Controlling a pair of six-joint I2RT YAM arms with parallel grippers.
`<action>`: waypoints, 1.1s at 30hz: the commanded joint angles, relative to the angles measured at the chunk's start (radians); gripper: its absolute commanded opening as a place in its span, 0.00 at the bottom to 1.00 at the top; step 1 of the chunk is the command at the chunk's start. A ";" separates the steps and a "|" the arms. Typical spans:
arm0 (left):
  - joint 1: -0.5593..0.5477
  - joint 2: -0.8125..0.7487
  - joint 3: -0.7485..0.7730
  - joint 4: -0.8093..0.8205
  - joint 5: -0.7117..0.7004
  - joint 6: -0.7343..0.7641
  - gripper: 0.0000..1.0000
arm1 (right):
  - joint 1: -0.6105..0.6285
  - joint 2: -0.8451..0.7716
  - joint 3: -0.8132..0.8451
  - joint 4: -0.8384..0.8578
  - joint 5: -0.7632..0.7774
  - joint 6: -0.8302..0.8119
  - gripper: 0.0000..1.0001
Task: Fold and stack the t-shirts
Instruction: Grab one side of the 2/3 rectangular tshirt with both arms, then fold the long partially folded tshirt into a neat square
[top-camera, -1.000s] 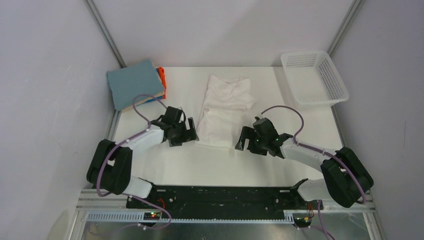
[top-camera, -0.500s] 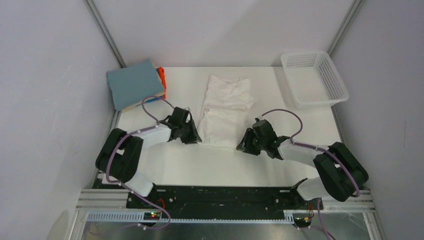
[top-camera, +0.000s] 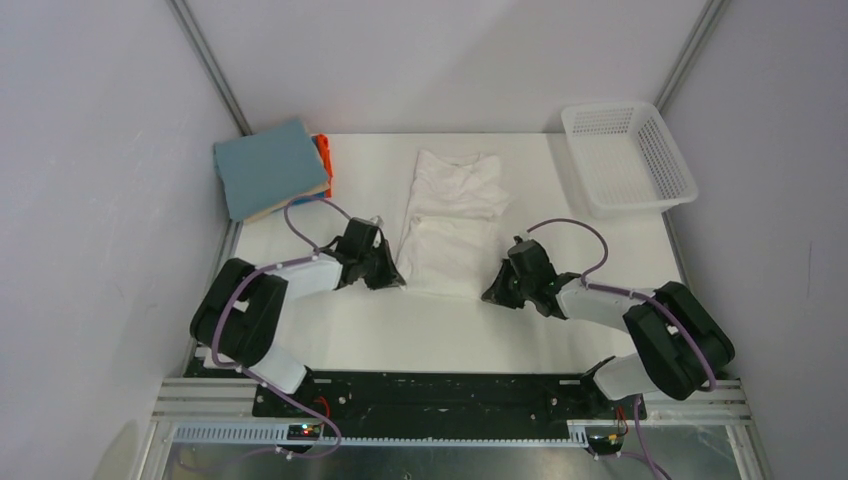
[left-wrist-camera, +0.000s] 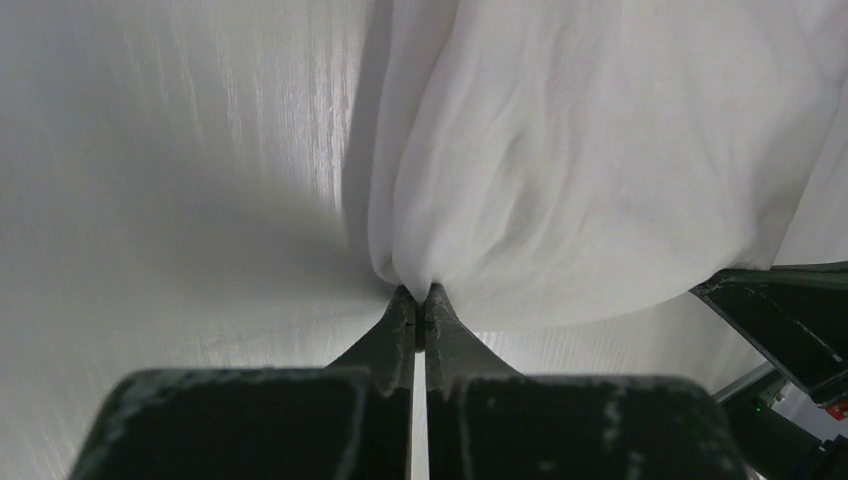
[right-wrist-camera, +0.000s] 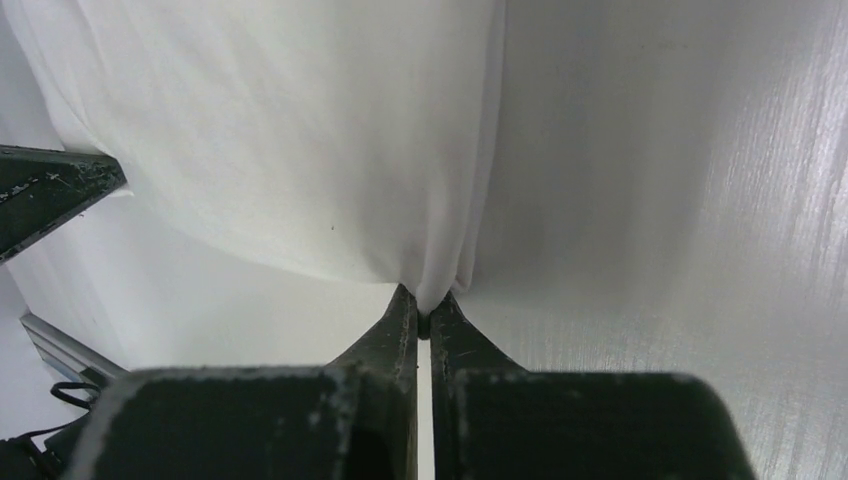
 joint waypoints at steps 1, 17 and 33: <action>-0.017 -0.077 -0.081 -0.036 -0.027 -0.010 0.00 | 0.025 -0.047 -0.007 -0.089 -0.028 -0.056 0.00; -0.257 -1.218 -0.301 -0.444 -0.123 -0.174 0.00 | 0.375 -0.740 -0.024 -0.636 -0.272 0.046 0.00; -0.259 -0.890 0.056 -0.456 -0.501 -0.071 0.00 | -0.120 -0.701 0.128 -0.686 -0.523 -0.169 0.00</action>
